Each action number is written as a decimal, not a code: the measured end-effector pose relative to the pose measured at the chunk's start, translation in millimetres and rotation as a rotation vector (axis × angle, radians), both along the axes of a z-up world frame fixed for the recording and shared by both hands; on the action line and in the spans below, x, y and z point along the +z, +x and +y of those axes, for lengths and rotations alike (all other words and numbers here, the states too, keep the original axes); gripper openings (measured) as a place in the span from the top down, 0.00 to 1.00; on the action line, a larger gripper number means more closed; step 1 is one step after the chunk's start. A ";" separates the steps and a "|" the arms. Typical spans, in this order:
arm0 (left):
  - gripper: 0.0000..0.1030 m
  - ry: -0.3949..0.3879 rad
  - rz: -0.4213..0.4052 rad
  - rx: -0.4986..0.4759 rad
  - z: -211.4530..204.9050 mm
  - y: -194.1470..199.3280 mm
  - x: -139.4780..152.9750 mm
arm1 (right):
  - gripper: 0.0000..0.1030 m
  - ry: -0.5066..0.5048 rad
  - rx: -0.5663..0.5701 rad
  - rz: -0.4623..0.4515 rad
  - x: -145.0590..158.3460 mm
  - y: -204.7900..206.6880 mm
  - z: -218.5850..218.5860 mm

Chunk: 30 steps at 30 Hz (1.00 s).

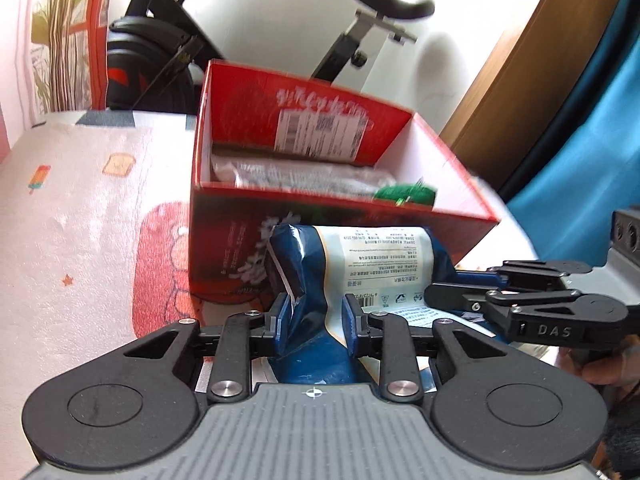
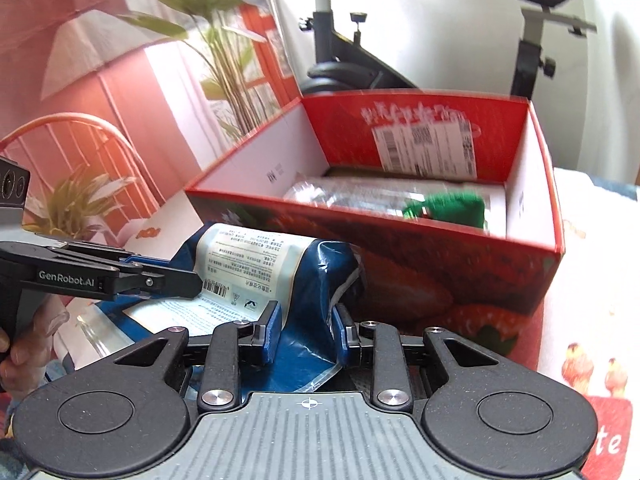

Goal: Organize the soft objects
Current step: 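Lift the blue-and-white packet with the left tool over the box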

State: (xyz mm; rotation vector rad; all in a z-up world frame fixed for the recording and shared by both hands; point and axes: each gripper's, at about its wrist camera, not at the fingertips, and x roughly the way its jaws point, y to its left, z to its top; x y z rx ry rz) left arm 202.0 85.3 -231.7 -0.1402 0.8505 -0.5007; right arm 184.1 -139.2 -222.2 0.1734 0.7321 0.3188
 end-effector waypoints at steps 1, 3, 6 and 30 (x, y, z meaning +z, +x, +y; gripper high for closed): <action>0.72 -0.012 -0.009 0.002 1.8 -1.8 3.9 | 0.75 -0.005 0.005 -0.013 4.8 -0.9 1.6; 0.72 -0.026 -0.030 0.005 4.5 -4.9 11.6 | 0.75 -0.013 0.016 -0.038 13.9 -1.6 3.1; 0.72 -0.030 -0.063 0.007 6.8 -9.0 23.4 | 0.75 -0.027 0.034 -0.074 27.3 -2.9 6.0; 0.72 0.023 -0.193 0.013 -13.7 60.8 76.6 | 0.75 -0.221 0.138 -0.194 85.8 73.4 5.1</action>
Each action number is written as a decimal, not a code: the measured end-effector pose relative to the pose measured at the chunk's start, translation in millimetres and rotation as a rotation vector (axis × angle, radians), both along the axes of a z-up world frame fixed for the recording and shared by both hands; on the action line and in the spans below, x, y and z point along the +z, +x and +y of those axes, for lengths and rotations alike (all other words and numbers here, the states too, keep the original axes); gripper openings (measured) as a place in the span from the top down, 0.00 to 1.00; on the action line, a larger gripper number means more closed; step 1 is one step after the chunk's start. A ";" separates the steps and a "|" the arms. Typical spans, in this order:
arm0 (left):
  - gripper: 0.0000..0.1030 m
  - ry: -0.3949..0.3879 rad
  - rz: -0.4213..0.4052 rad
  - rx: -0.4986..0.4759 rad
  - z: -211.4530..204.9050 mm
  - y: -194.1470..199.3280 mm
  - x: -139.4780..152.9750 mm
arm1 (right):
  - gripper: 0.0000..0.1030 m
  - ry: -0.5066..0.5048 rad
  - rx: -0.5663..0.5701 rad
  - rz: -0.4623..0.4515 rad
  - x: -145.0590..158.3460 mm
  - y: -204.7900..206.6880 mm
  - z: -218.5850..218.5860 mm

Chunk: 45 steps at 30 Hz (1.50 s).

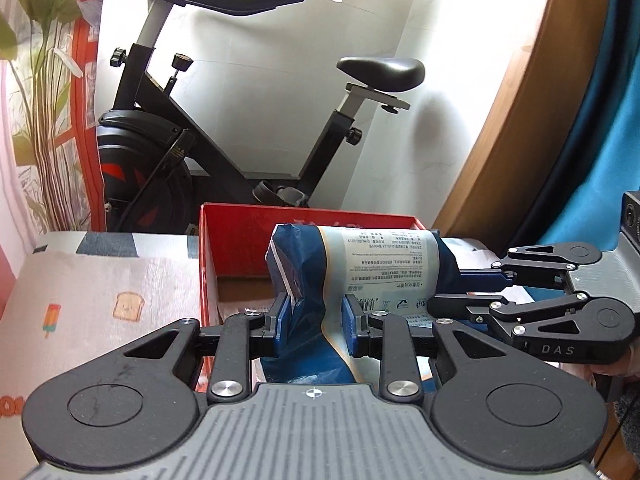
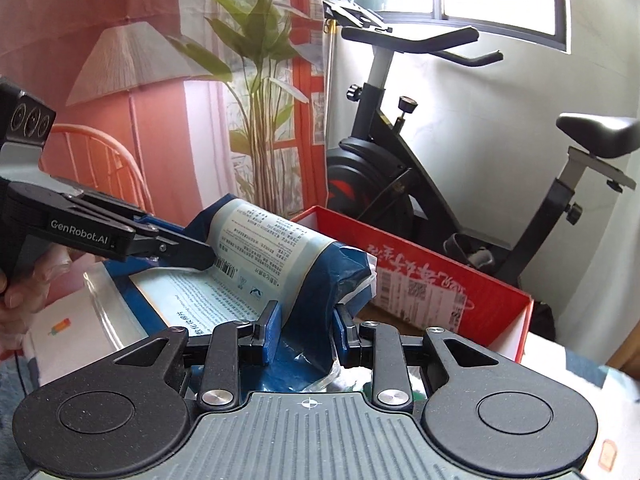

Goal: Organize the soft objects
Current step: 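Lift the blue-and-white packet with the left tool over the box, then lower the packet into the box and open the left tool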

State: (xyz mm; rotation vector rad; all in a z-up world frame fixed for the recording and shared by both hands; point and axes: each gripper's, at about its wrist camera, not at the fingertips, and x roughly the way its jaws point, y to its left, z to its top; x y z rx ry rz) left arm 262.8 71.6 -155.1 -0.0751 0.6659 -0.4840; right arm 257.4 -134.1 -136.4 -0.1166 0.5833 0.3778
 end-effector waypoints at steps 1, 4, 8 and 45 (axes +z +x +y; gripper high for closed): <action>0.72 0.005 0.000 0.006 -2.1 9.1 -0.4 | 0.75 -0.012 0.001 0.000 0.3 7.4 -0.2; 0.72 0.044 -0.014 0.020 -11.7 34.2 -1.6 | 0.75 -0.055 0.009 -0.012 -0.7 30.3 -0.4; 0.72 0.100 0.007 0.024 -26.5 69.5 -7.1 | 0.75 -0.094 -0.012 0.010 -7.6 66.7 -6.8; 0.40 0.232 -0.022 0.009 -47.0 93.8 -11.3 | 0.37 -0.114 -0.226 0.147 -42.0 120.0 -38.1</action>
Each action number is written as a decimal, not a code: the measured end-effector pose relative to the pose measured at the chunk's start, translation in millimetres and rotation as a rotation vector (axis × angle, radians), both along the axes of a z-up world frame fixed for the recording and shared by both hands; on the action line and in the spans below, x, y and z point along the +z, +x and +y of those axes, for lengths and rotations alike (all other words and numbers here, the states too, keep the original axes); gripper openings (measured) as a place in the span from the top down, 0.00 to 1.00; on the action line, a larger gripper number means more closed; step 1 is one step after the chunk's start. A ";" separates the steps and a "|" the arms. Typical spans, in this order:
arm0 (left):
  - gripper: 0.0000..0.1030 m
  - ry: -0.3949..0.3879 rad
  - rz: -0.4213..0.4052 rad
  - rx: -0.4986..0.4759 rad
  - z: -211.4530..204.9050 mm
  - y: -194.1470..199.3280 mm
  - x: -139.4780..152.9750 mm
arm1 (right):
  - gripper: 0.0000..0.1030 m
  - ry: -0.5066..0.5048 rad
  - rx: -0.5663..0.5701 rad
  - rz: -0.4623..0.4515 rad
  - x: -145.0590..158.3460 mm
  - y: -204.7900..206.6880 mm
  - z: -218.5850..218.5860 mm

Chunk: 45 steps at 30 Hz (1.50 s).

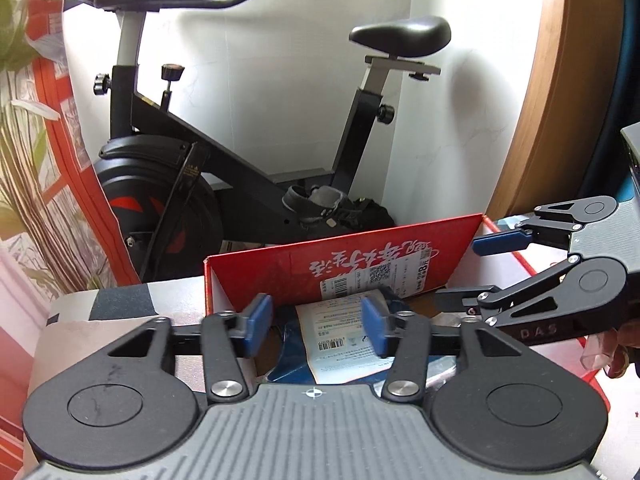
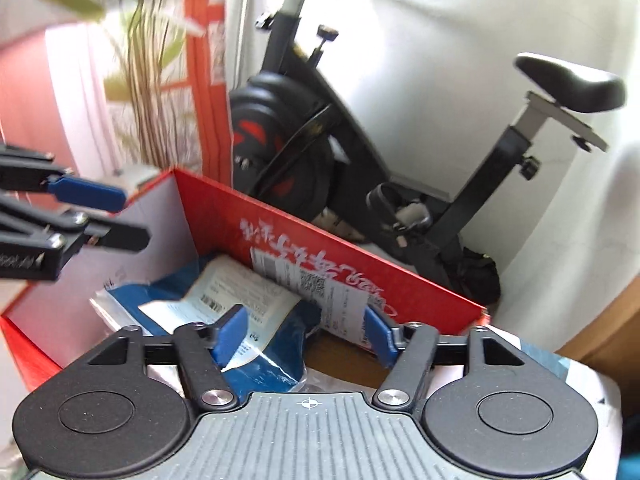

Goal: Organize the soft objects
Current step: 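Lower the packet into the box and open the left tool, then move both tools down to the black fabric item beside the box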

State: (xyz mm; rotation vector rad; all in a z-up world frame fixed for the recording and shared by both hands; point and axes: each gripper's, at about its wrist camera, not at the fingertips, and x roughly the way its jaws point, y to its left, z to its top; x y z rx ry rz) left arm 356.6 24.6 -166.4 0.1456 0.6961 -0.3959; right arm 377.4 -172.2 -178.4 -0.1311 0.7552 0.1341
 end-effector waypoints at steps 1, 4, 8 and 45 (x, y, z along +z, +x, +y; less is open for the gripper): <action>0.33 0.000 -0.012 0.000 0.6 -5.7 3.1 | 0.32 0.009 -0.015 -0.007 3.3 -5.1 -2.0; 0.04 0.000 -0.041 0.007 3.3 -22.6 11.2 | 0.12 0.040 -0.054 -0.047 12.3 -24.0 -8.5; 0.00 -0.009 -0.069 0.043 10.4 -44.1 19.8 | 0.00 0.059 -0.110 -0.114 22.1 -52.6 -11.9; 0.00 -0.125 0.012 0.136 46.2 -197.8 -53.7 | 0.02 0.300 -0.214 0.009 -61.2 -270.8 22.6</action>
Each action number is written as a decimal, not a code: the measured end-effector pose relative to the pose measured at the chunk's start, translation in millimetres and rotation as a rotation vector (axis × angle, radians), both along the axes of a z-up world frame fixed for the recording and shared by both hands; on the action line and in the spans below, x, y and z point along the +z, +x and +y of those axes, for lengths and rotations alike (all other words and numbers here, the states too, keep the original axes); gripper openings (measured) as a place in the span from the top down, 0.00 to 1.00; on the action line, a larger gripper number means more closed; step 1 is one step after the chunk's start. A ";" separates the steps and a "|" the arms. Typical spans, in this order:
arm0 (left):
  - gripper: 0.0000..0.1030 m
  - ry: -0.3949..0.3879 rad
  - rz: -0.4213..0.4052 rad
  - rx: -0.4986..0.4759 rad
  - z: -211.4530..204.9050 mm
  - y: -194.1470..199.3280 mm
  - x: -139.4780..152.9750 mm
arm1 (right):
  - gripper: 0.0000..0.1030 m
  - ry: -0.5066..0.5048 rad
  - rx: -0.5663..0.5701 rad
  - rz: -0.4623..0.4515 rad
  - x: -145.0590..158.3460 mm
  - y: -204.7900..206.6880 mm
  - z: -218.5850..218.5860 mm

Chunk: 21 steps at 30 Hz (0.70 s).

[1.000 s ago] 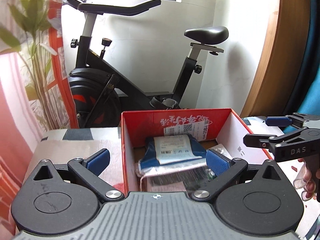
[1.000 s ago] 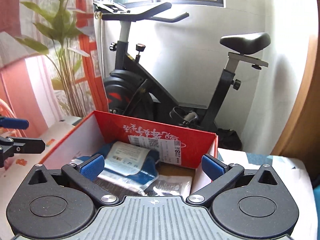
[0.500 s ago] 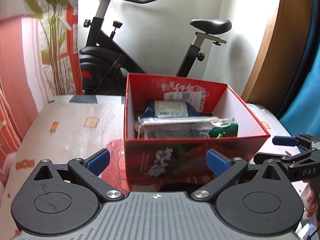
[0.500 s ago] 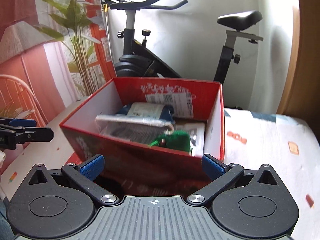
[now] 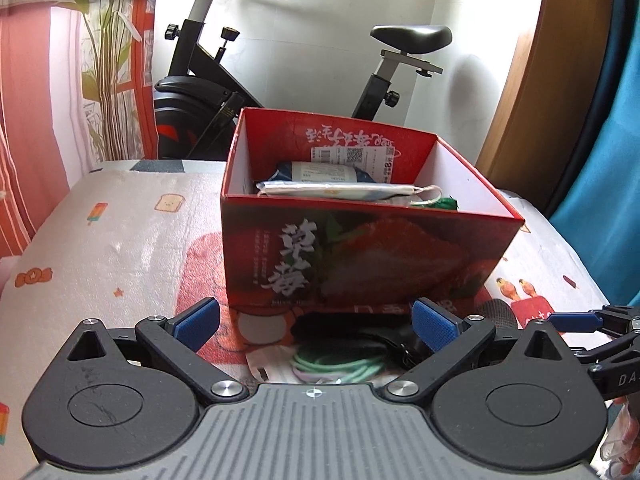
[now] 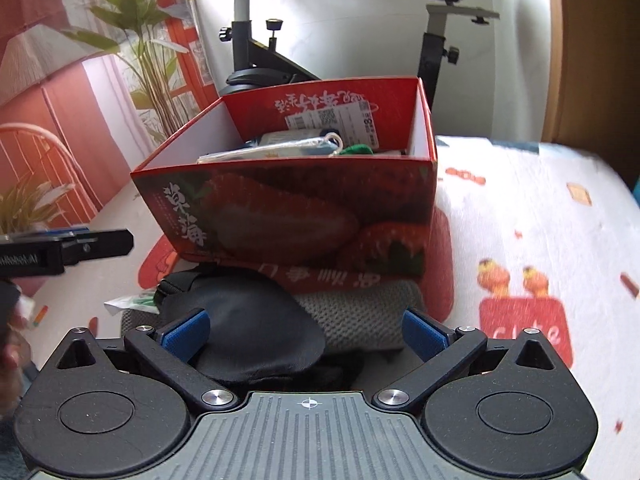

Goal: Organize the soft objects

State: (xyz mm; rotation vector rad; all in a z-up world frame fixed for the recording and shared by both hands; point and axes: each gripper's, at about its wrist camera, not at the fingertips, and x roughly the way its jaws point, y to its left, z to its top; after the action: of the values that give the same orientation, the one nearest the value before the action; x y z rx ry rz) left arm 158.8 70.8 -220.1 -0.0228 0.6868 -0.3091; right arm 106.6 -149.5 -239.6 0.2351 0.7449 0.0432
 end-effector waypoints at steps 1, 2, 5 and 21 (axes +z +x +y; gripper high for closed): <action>0.00 -0.005 0.003 -0.005 -0.3 -1.4 -1.4 | 0.03 0.020 -0.002 0.008 -1.3 -2.8 -0.4; 0.00 -0.010 0.006 -0.011 -0.6 -3.0 -2.9 | 0.03 0.035 -0.003 0.018 -2.8 -5.2 -0.1; 0.00 -0.015 0.008 -0.021 -0.8 -6.7 -6.2 | 0.06 0.080 0.001 0.047 -6.2 -9.2 2.6; 0.00 -0.059 0.046 0.004 9.1 -9.5 -19.1 | 0.88 -0.025 0.043 0.024 0.3 -1.1 10.7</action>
State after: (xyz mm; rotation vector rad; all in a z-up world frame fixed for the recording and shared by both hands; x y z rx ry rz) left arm 149.4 79.9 -239.2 -0.0879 0.7235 -0.3253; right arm 105.6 -138.9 -239.3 0.1960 0.7742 0.0716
